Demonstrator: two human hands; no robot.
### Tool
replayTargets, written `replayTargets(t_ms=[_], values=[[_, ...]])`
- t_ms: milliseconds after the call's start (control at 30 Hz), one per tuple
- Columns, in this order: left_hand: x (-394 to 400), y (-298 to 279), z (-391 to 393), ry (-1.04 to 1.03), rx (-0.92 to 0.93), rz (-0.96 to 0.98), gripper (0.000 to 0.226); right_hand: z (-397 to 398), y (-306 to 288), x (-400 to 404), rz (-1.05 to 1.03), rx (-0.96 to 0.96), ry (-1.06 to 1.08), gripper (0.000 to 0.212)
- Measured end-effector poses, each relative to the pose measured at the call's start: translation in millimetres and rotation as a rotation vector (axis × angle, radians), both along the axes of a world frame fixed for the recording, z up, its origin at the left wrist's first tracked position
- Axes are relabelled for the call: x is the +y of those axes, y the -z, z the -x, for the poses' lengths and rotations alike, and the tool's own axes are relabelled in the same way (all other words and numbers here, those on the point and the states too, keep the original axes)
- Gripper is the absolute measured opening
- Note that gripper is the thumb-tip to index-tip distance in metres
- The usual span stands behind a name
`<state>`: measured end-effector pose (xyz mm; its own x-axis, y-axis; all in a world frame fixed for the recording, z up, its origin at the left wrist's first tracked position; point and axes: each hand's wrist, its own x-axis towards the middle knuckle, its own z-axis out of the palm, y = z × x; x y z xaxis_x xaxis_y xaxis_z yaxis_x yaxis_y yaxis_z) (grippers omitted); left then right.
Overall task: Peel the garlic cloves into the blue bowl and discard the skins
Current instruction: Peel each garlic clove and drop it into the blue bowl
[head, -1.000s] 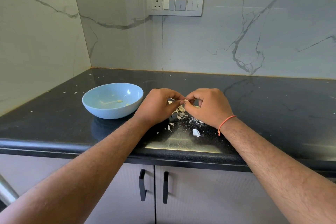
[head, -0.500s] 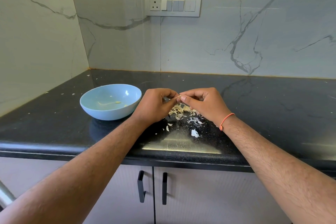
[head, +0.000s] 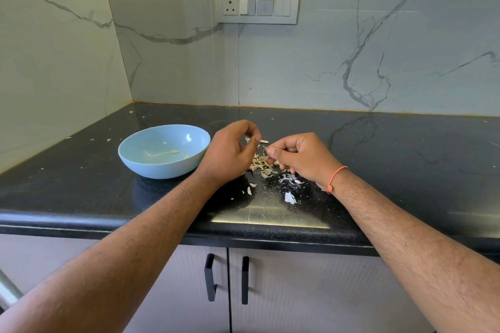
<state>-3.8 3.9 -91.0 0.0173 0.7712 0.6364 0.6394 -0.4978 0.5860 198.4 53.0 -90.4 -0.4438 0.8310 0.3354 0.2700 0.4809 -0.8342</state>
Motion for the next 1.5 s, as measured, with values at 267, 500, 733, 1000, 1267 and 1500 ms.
replayTargets(t_ms=[267, 500, 733, 1000, 1267, 1500], values=[[-0.6, 1.9, -0.4, 0.122, -0.064, 0.039, 0.011, -3.8, -3.9, -0.6, -0.027, 0.074, 0.014, 0.011], [3.5, 0.9, 2.6, 0.119, -0.129, 0.038, 0.011, -3.7, -5.9, -3.4, -0.004, 0.106, -0.031, 0.014], [5.9, 3.3, 2.4, 0.089, -0.024, -0.014, 0.004, -0.2, -2.0, -3.1, -0.038, 0.025, -0.008, 0.014], [6.0, 2.4, 1.9, 0.058, -0.020, 0.047, 0.007, -0.3, 0.5, -0.1, -0.178, -0.091, 0.047, 0.009], [7.7, -0.9, 2.5, 0.160, -0.211, 0.246, 0.020, 0.0, -0.2, 2.0, -0.246, -0.097, 0.067, 0.008], [8.2, -1.2, 0.3, 0.114, -0.254, 0.272, 0.020, -0.1, 0.1, -0.7, -0.303, -0.096, 0.095, 0.013]])
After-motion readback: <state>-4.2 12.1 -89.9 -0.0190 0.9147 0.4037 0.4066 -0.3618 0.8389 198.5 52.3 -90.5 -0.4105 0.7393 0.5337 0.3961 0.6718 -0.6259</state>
